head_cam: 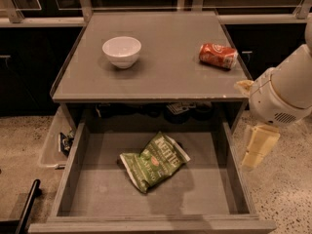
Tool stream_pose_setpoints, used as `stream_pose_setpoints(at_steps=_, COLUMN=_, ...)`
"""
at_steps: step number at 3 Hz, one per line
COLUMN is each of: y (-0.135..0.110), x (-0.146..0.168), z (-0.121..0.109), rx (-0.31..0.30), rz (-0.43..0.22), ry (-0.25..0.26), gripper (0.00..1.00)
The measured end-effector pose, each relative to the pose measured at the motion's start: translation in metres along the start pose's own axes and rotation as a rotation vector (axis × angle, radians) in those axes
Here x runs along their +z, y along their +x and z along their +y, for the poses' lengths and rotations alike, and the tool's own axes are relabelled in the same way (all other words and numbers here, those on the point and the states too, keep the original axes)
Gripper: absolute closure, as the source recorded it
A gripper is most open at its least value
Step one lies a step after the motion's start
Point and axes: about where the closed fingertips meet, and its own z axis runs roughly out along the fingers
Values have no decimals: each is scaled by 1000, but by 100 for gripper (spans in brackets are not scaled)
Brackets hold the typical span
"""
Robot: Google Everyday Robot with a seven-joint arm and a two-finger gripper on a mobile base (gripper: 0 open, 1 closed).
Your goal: Pick green jalapeno chip bag from top drawer and place on counter
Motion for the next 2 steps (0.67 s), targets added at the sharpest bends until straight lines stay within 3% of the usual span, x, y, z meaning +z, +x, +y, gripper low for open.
stream_pose_setpoints(at_steps=1, y=0, x=4, z=1, rx=2, rz=-9, ry=0, gripper=0)
stream_pose_setpoints(at_steps=2, y=-1, x=31, z=2, rx=23, rz=-72, ry=10, gripper=0)
